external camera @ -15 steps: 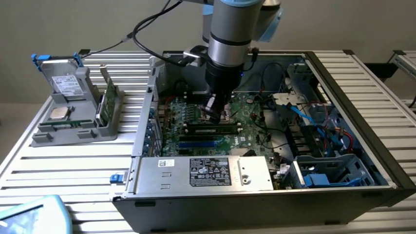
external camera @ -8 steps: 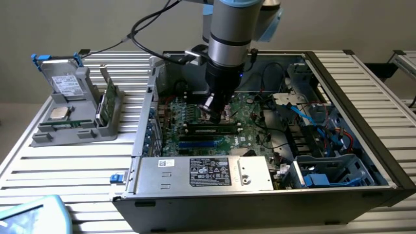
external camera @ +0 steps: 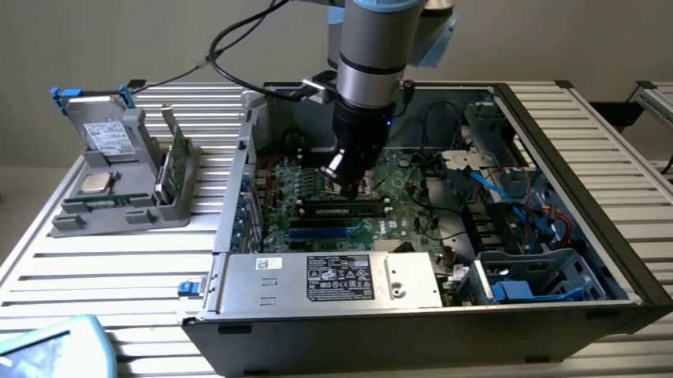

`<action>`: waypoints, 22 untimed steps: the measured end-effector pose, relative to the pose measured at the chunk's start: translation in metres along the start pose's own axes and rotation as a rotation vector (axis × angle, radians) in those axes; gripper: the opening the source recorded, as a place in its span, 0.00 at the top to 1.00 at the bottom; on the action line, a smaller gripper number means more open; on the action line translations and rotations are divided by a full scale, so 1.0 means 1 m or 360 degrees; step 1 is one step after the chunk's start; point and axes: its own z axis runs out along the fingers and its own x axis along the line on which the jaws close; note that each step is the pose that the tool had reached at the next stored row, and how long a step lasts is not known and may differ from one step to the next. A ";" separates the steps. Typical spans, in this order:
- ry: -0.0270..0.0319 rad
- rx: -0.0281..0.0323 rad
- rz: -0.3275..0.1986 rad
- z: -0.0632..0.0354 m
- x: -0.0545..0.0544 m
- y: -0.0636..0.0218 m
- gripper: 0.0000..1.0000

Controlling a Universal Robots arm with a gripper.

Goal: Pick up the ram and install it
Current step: 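Press down the ram until it locks into place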

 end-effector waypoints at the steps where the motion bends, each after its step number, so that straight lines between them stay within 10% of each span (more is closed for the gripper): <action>1: -0.00028 0.00011 0.0021 0.0000 0.000 0.0000 0.90; 22: -0.00527 0.00178 0.0451 0.0001 0.000 0.0000 0.90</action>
